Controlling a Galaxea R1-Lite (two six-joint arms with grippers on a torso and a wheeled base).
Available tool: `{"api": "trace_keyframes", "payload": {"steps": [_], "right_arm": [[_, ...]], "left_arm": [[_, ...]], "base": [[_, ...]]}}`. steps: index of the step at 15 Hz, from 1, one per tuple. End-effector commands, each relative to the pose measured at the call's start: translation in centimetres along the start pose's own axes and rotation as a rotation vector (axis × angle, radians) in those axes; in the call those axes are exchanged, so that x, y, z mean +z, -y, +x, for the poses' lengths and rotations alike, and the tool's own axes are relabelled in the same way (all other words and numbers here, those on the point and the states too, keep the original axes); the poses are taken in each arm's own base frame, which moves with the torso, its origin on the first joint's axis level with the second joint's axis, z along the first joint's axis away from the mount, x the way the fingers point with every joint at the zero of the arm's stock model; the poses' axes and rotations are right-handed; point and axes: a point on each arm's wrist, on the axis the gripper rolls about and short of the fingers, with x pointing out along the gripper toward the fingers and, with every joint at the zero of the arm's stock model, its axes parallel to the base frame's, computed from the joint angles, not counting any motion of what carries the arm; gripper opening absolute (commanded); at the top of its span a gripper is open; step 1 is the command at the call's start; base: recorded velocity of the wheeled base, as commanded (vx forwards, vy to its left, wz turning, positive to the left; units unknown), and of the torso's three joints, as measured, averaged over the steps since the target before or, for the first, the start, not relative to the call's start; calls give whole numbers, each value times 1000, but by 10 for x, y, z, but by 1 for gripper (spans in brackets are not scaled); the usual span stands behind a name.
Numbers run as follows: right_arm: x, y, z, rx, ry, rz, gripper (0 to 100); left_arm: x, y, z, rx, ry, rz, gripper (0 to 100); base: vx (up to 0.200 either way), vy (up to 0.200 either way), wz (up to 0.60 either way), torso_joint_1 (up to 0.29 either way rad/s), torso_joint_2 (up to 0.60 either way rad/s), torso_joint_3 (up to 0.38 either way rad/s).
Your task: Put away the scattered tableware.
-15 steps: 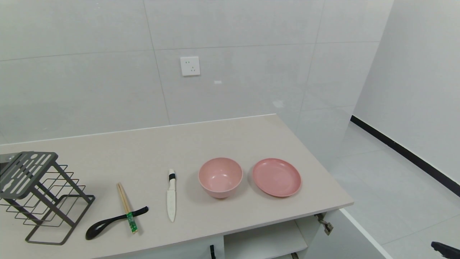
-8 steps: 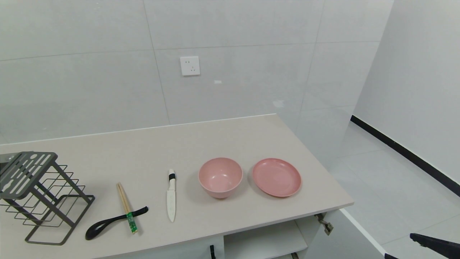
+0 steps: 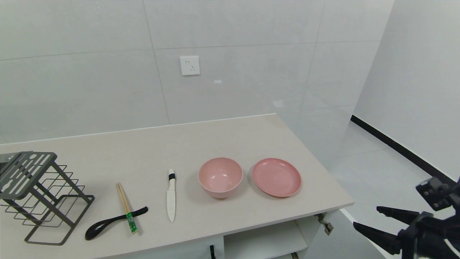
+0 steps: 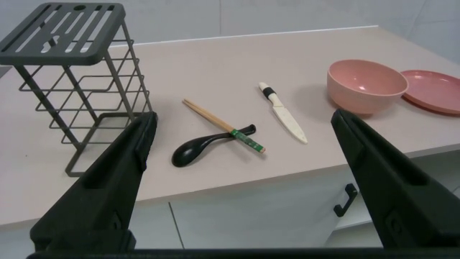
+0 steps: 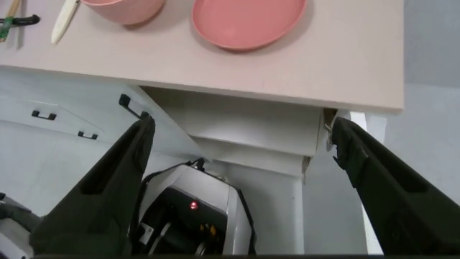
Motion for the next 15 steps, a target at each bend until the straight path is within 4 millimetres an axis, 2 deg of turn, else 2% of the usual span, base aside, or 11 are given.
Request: {"api": "trace_keyframes", "payload": {"steps": [1, 4, 5, 7, 10, 13, 15], "right_arm": [[-7, 4, 43, 55, -69, -19, 100], [-17, 1, 80, 81, -96, -50, 100], [-17, 1, 85, 86, -98, -52, 100], [-5, 8, 104, 80, -47, -68, 100], [-2, 13, 125, 71, -41, -53, 100], [12, 30, 165, -21, 29, -10, 100], [12, 38, 187, -21, 46, 14, 100]], "left_arm": [[0, 0, 0, 0, -1, 0, 100], [0, 0, 0, 0, 0, -1, 100], [0, 0, 0, 0, 0, 0, 100], [0, 0, 0, 0, 0, 0, 100], [0, 0, 0, 2, 0, -1, 100], [0, 0, 0, 2, 0, -1, 100], [0, 0, 0, 2, 0, -1, 100]], "base": [[0, 0, 0, 0, 0, 0], [0, 0, 0, 0, 0, 0], [0, 0, 0, 0, 0, 0], [0, 0, 0, 0, 0, 0], [0, 0, 0, 0, 0, 0], [0, 0, 0, 0, 0, 0], [0, 0, 0, 0, 0, 0]]}}
